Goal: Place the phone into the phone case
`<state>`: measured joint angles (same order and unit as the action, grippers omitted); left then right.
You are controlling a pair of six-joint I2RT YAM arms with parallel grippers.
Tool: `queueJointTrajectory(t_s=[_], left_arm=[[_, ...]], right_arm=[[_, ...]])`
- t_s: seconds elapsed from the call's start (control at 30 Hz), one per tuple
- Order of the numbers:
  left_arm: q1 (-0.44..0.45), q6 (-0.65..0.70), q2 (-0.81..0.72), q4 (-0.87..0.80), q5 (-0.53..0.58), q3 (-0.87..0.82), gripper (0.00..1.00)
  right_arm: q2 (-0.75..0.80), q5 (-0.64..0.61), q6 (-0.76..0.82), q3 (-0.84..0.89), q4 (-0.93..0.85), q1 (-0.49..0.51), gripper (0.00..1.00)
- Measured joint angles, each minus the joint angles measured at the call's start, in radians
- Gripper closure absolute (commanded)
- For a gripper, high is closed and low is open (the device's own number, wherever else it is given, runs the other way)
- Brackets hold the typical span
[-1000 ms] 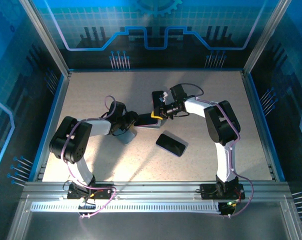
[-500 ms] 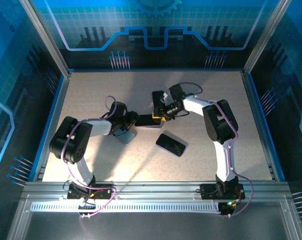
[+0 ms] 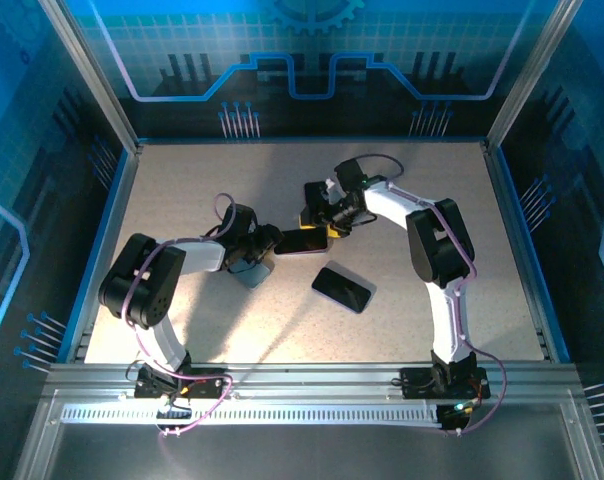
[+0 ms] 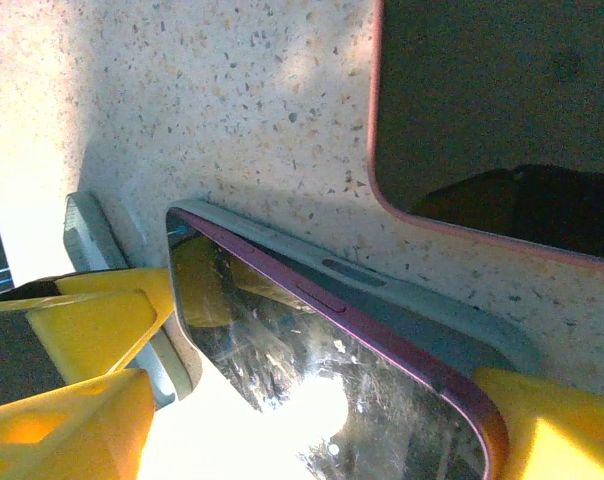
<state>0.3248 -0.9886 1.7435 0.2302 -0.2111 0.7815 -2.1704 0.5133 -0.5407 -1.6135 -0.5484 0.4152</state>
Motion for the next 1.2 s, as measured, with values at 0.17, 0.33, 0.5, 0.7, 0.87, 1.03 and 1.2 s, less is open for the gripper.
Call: queueJointTrajectory(t_s=[0.17, 0.33, 0.5, 0.7, 0.87, 1.03, 1.2], left_arm=[[0.0, 0.01, -0.008, -0.005, 0.0, 0.0, 0.51], [0.0, 0.031, -0.023, -0.019, 0.0, 0.0, 0.51], [0.0, 0.056, -0.048, -0.046, 0.001, 0.002, 0.51], [0.0, 0.089, -0.074, -0.095, 0.005, 0.042, 0.51], [0.01, 0.105, -0.077, -0.099, 0.005, 0.084, 0.51], [0.044, 0.105, -0.044, -0.101, 0.005, 0.142, 0.51], [0.062, 0.105, 0.026, -0.093, 0.005, 0.182, 0.51]], right_arm=[[-0.007, -0.062, 0.003, -0.05, -0.066, 0.012, 0.15], [-0.007, -0.117, 0.003, -0.067, -0.109, 0.02, 0.14], [-0.007, -0.168, 0.003, -0.069, -0.142, 0.027, 0.14], [0.025, -0.219, 0.004, -0.063, -0.154, 0.031, 0.15], [0.109, -0.238, 0.043, -0.02, -0.148, 0.032, 0.43], [0.172, -0.256, 0.079, 0.057, -0.121, 0.042, 0.95], [0.18, -0.279, 0.116, 0.135, -0.105, 0.053, 1.0]])
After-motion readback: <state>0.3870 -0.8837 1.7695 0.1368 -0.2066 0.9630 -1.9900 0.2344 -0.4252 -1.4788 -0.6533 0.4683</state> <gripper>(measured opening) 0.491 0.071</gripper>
